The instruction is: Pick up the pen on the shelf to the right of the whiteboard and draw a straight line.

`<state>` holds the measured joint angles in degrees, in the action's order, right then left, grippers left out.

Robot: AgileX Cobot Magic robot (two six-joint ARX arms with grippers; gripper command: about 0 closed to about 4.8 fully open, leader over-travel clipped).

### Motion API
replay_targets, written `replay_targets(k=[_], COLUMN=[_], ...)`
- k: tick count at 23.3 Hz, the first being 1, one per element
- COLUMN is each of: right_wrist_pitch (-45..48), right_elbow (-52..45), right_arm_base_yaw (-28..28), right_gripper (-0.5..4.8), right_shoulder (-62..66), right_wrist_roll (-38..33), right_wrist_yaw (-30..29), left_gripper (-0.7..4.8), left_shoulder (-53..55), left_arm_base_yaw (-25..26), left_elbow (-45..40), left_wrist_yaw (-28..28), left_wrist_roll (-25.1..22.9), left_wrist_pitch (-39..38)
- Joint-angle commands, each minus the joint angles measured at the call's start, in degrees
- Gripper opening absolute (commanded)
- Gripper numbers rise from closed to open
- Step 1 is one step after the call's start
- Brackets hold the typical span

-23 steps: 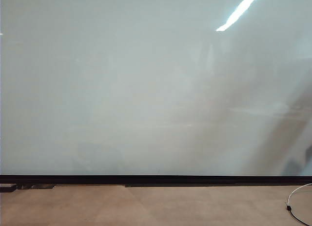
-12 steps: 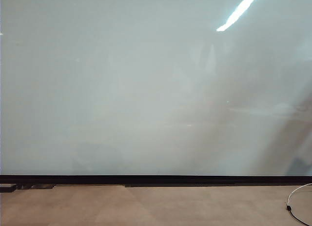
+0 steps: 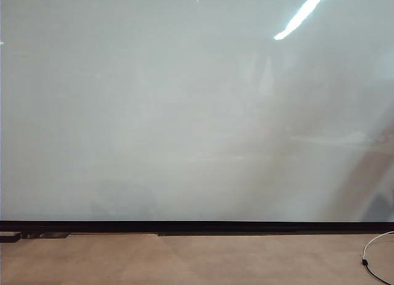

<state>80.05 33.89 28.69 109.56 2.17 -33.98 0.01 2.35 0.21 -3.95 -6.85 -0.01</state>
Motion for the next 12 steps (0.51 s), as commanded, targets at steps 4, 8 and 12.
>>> replay_targets(k=[4,8,12], right_wrist_pitch=[1.0,1.0,1.0], right_elbow=[0.2,0.2,0.6], right_arm_base_yaw=[0.0,-0.1,-0.7], right_gripper=[3.64,3.64,3.64], right_shoulder=[-0.3,-0.3,0.6], right_wrist_roll=[-0.8,-0.8,-0.4], right_wrist_yaw=[-0.5,-0.5,-0.5], left_gripper=[-0.05,-0.05,-0.05], left_shoulder=[0.0,0.0,0.0], left_arm_base_yaw=[0.0,0.0,0.0], left_elbow=[0.2,0.2,0.2], left_wrist_yaw=[-0.1,-0.1,-0.1], left_wrist_roll=[-0.2,-0.2,-0.2], left_wrist_pitch=[0.5,0.5,0.5])
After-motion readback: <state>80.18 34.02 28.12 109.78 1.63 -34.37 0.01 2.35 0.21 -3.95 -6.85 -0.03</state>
